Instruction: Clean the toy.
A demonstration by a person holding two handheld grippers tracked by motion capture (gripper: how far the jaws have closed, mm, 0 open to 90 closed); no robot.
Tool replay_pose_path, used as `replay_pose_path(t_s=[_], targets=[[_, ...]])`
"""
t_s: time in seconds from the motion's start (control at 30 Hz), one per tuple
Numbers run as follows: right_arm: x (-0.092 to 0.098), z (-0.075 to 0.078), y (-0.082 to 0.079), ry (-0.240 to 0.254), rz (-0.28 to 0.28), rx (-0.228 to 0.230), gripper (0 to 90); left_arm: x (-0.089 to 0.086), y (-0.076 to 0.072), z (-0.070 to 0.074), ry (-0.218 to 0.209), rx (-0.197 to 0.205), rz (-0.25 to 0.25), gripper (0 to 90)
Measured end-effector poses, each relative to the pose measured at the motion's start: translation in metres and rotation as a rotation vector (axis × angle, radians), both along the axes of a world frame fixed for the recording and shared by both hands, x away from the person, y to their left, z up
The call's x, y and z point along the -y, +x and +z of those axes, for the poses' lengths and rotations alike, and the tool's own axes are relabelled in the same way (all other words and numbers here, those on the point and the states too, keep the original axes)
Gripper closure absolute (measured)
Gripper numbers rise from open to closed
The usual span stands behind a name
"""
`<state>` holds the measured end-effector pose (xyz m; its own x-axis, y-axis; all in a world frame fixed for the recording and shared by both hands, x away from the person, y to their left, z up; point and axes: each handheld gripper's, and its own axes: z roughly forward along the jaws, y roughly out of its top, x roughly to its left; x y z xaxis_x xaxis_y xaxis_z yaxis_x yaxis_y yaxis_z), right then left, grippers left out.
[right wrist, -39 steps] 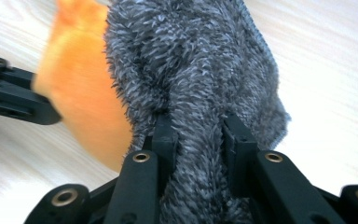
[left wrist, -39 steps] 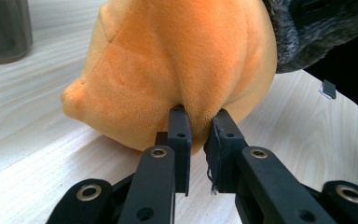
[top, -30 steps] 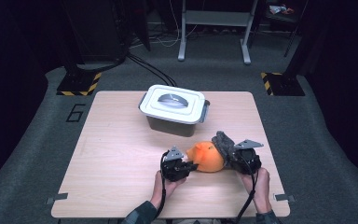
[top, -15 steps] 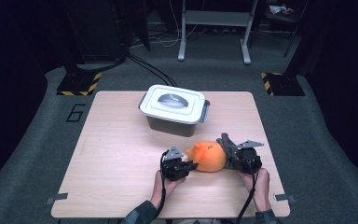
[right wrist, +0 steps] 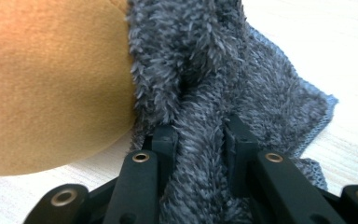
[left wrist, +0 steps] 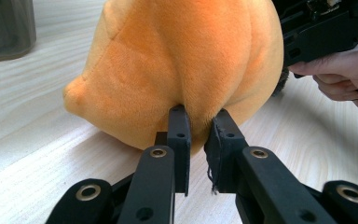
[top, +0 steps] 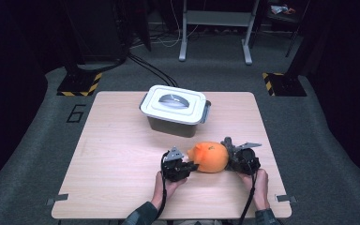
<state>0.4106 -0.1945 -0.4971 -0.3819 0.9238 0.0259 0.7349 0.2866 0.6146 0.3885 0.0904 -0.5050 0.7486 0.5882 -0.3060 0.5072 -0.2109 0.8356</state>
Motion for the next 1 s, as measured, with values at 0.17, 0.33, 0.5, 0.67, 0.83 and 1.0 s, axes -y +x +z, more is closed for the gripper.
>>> replay_pose_path(t_s=[0.17, 0.33, 0.5, 0.67, 0.83, 1.0], targets=[[0.006, 0.010, -0.004, -0.003, -0.004, 0.025, 70.2, -0.002, 0.000, -0.001, -0.005, -0.002, 0.010, 79.9], [0.012, 0.031, -0.016, 0.004, -0.007, 0.084, 70.3, -0.002, 0.000, -0.001, -0.002, -0.002, 0.011, 79.7], [0.007, 0.059, -0.033, 0.013, 0.025, 0.171, 70.3, -0.001, 0.000, -0.001, -0.001, 0.000, 0.009, 79.6], [-0.014, 0.079, -0.048, 0.021, 0.111, 0.219, 70.3, -0.001, 0.000, -0.001, 0.001, 0.001, 0.008, 79.0], [-0.030, 0.072, -0.043, 0.004, 0.147, 0.184, 70.3, -0.002, 0.000, -0.001, 0.007, 0.013, 0.010, 75.9], [-0.029, 0.065, -0.036, 0.017, 0.134, 0.177, 70.4, -0.002, -0.002, -0.001, 0.018, 0.055, 0.009, 60.0]])
